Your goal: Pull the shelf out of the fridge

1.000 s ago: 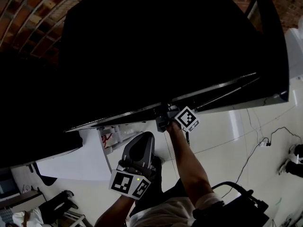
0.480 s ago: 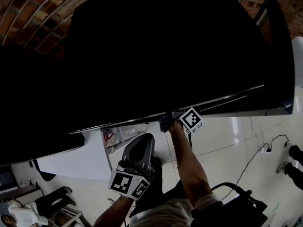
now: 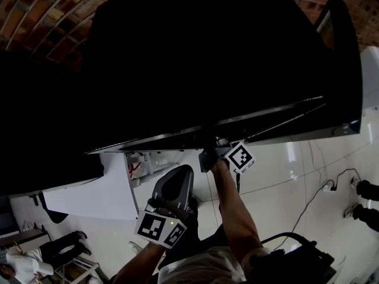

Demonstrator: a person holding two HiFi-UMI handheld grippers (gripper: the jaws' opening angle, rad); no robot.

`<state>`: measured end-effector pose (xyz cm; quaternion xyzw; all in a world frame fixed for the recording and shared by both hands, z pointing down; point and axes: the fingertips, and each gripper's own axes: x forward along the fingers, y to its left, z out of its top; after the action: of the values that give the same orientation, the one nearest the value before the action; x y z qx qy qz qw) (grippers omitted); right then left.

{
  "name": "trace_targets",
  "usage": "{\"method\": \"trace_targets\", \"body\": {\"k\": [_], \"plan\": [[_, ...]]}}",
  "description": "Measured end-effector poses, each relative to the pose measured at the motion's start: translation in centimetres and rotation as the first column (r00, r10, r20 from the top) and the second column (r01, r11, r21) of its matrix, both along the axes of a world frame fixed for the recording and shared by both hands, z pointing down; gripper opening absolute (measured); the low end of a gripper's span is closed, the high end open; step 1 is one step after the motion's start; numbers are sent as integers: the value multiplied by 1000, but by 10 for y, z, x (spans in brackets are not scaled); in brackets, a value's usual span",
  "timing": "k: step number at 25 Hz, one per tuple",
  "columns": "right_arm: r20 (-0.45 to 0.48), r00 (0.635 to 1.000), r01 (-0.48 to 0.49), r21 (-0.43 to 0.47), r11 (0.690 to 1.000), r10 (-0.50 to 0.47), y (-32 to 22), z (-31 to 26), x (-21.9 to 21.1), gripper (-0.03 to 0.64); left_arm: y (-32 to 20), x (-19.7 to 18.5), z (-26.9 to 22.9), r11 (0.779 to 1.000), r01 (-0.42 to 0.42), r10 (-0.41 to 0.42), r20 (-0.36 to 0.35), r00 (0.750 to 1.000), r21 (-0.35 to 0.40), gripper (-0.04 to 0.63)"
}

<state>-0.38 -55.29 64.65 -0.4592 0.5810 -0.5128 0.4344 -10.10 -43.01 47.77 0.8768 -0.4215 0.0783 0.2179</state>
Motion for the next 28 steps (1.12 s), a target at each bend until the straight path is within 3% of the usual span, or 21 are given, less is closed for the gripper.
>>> {"method": "trace_targets", "body": {"k": [7, 14, 21, 28], "plan": [[47, 999, -10, -2, 1000, 10, 40, -13, -4, 23, 11, 1, -14, 1000, -1, 1, -23, 1000, 25, -12], [20, 999, 26, 12, 1000, -27, 81, -26, 3, 24, 24, 12, -23, 999, -16, 19, -54, 998, 52, -11], [31, 996, 83, -15, 996, -82, 119, -38, 10, 25, 41, 13, -39, 994, 65, -58, -83, 995, 82, -12], [17, 993, 114, 38, 993, -115, 153, -67, 15, 25, 75, 6, -70, 989, 84, -72, -100, 992, 122, -12]]}}
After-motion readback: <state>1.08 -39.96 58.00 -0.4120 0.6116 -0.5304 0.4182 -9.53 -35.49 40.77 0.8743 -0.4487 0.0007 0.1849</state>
